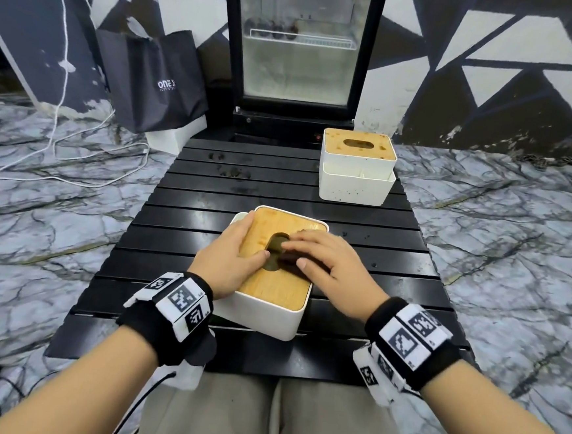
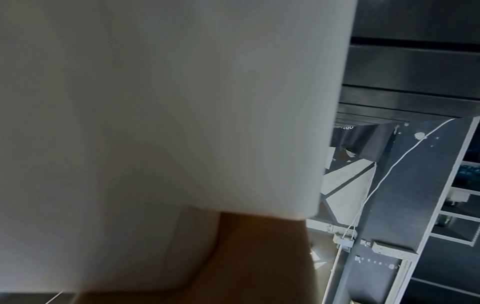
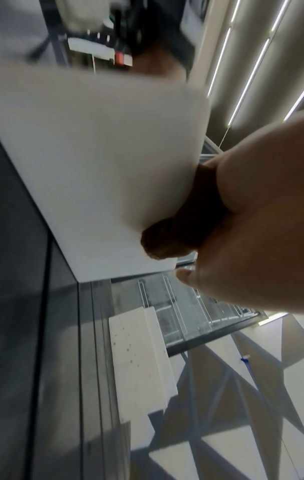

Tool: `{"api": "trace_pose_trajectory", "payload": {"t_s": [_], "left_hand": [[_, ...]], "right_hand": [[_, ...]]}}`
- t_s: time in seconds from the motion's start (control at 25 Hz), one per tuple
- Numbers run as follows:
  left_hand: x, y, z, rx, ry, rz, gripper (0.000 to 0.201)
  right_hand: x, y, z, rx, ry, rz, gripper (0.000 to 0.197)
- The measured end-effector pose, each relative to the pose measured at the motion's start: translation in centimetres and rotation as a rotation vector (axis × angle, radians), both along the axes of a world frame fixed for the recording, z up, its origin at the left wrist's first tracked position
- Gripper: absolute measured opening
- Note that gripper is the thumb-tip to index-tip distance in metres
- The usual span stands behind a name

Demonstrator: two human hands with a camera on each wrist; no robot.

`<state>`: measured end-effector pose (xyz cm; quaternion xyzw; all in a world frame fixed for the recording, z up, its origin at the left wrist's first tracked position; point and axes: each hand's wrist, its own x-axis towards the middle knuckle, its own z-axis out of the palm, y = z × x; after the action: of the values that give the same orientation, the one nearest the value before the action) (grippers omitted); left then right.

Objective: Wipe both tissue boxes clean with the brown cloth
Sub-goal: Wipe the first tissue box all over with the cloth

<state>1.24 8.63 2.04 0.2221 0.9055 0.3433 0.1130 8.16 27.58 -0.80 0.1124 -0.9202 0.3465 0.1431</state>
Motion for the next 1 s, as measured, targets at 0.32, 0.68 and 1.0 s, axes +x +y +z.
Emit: {"api": "trace_pose_trajectory", "payload": {"t_s": [0.32, 0.68, 1.0], "left_hand": [[-0.1, 0.1, -0.1, -0.021, -0.019, 0.023, 0.074], [3.8, 1.1, 0.7, -0.351, 0.247, -0.010, 0.109], [1.5, -2.6, 1.8, -0.372, 0.153, -0.034, 0.115]], "right_hand": [[-2.4, 1.1, 1.3, -0.047, -0.081, -0.098, 0.030], [-2.1, -1.5, 1.7, -0.016, -0.064, -0.306, 0.031], [2.7, -1.3, 3.1, 0.036, -0.135, -0.199, 0.033]]}}
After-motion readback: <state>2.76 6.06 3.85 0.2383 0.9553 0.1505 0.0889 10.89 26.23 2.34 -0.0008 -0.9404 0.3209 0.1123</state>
